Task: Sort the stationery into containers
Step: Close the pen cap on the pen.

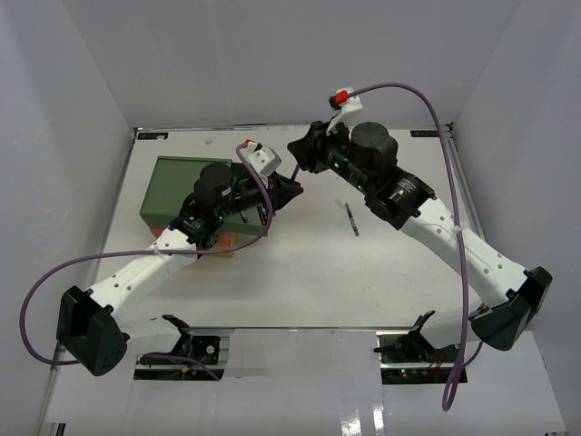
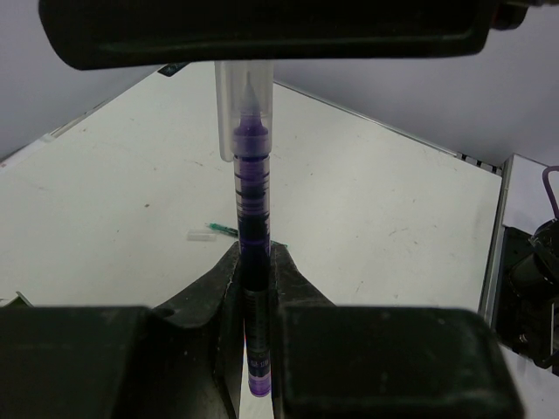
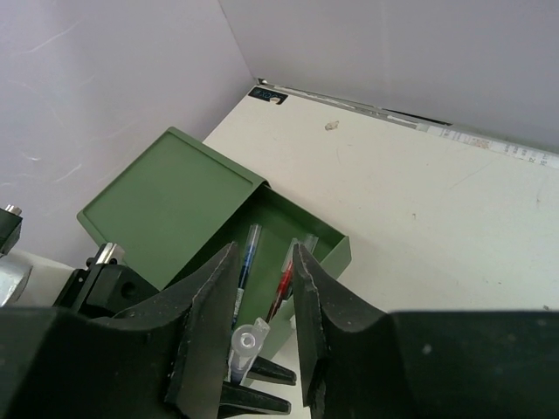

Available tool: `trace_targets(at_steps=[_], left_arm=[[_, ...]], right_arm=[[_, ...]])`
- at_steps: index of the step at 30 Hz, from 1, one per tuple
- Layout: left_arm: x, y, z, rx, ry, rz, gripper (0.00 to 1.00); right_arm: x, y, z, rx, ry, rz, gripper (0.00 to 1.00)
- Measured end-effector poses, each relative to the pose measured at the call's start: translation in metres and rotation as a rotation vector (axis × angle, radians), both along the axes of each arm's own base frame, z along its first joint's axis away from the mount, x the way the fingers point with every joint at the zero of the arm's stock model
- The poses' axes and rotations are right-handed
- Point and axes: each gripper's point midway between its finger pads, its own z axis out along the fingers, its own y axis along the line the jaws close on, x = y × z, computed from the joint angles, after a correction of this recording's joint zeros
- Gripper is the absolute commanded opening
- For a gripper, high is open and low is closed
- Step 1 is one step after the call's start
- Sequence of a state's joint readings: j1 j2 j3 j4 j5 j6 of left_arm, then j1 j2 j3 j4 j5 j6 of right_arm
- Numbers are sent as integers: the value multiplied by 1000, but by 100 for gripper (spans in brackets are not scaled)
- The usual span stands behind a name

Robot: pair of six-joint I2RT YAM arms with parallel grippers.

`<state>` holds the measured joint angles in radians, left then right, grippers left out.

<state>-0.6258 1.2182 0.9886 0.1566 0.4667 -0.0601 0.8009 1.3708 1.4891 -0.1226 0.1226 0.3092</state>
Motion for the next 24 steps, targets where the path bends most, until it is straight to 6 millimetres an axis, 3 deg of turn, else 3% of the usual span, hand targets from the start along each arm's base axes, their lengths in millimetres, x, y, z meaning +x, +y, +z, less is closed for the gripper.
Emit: trace_targets(at_steps=[16, 24], left_arm=[[0, -1, 2, -1, 4, 0, 0], [1, -1, 3, 15, -1, 6, 0]], right_arm=[[-3, 2, 0, 7, 8, 7, 8], [-2, 2, -1, 6, 11, 2, 8]])
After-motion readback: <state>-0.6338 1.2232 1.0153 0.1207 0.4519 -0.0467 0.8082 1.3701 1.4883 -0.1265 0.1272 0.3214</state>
